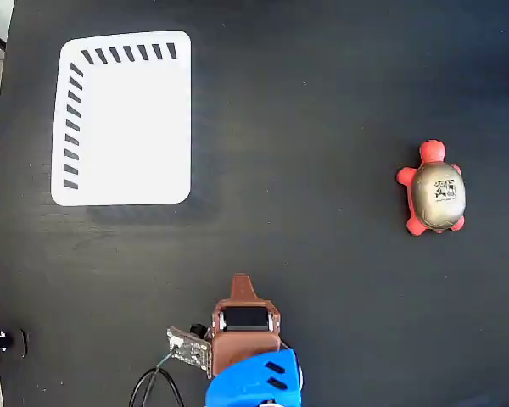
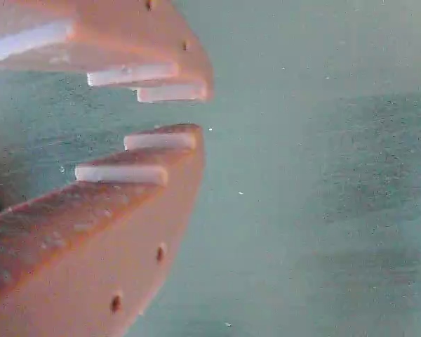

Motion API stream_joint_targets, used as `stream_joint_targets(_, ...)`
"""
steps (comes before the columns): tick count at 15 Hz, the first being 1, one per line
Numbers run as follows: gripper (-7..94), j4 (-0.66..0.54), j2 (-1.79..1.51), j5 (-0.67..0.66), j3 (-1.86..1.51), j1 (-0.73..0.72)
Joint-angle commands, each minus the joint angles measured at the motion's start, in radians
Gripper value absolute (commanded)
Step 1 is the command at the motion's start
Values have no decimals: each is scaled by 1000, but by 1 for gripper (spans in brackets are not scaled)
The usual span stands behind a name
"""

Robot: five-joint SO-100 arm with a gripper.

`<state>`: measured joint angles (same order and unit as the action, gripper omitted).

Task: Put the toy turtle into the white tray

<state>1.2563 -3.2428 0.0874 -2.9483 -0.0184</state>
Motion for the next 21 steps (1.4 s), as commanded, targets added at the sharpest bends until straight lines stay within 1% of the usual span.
stream_joint_targets(1,0,17,-6,12,20,-14)
stream_joint_targets(13,0,15,-6,3,21,-26)
stream_joint_targets(15,0,-38,87,18,37,-9)
stream_joint_targets(17,0,-156,225,66,66,11)
stream_joint_targets(19,0,-173,433,138,236,81)
stream_joint_targets(21,0,-137,630,210,459,196)
